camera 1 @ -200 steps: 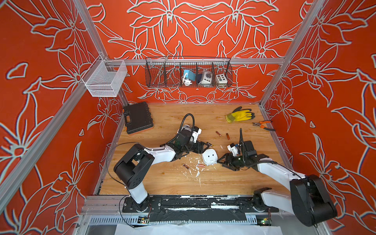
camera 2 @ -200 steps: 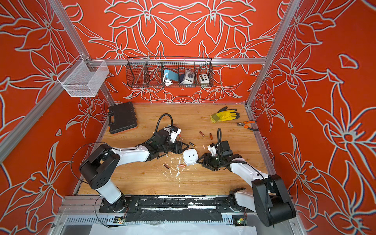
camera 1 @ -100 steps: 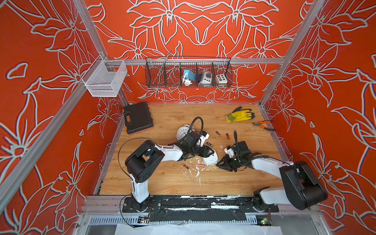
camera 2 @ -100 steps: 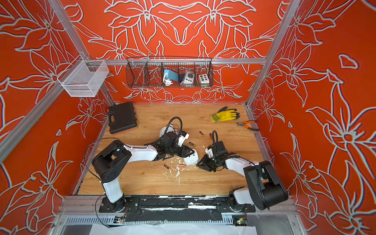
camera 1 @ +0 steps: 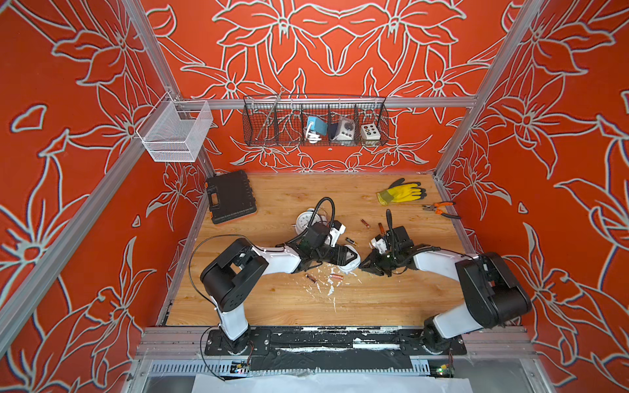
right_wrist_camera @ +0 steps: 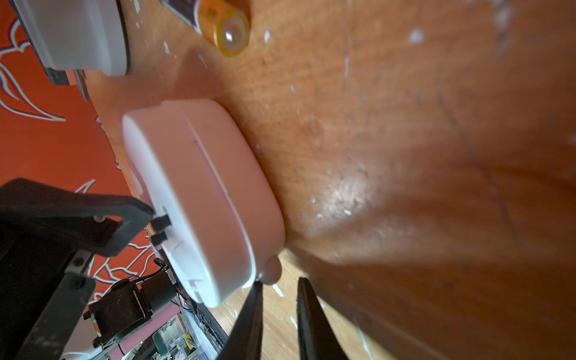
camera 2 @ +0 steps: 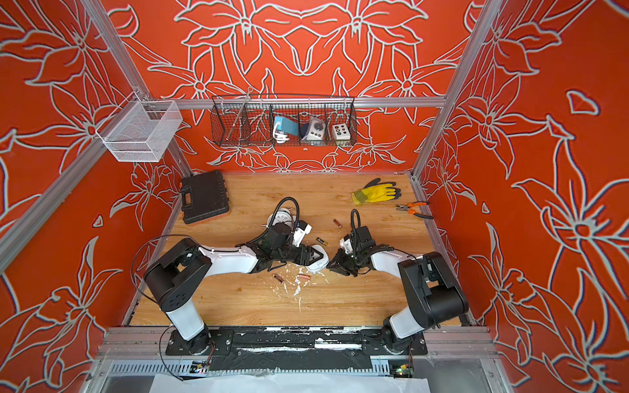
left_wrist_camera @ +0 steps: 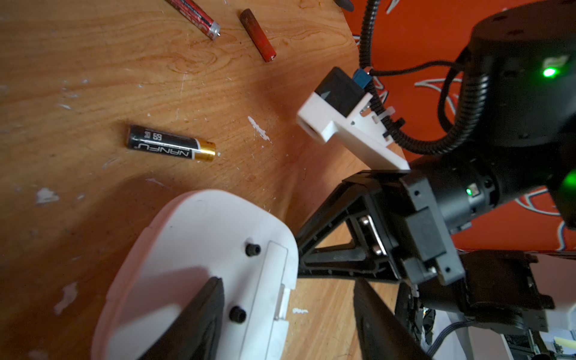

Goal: Insert the battery into the alarm
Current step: Adjust the alarm at the center of the board.

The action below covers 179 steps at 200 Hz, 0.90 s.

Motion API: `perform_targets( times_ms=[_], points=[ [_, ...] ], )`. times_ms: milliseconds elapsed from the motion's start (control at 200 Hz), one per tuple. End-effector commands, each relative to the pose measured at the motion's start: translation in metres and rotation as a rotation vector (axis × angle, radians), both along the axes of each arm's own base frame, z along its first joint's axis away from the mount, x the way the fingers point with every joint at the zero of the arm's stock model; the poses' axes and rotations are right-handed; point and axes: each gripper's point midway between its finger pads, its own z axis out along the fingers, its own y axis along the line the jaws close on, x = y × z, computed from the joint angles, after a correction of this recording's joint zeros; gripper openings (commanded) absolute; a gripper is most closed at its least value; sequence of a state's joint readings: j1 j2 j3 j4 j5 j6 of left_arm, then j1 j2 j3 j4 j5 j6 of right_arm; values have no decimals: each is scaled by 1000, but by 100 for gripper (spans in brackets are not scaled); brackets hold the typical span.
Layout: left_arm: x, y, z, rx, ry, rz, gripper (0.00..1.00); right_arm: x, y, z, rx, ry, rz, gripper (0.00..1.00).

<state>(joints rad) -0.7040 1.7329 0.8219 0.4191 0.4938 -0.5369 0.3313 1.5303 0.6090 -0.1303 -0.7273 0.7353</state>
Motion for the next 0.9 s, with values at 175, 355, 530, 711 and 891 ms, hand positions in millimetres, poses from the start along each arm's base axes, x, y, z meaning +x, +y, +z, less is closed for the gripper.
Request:
perform_targets(
  times_ms=[175,355,530,711,891],
  points=[
    [28,13,11,141,-106,59,75,-4,-10,7,-22,-59,-21,22],
    [43,17,-21,206,-37,51,65,-14,-6,6,29,-46,-44,24],
    [47,11,-37,232,7,23,58,-12,-3,1,30,-43,-57,24],
    [34,8,-36,177,48,5,54,-3,-3,-4,11,-43,-70,23],
    [17,10,-36,114,117,5,54,9,-3,-8,-19,-40,-59,20]
  ],
)
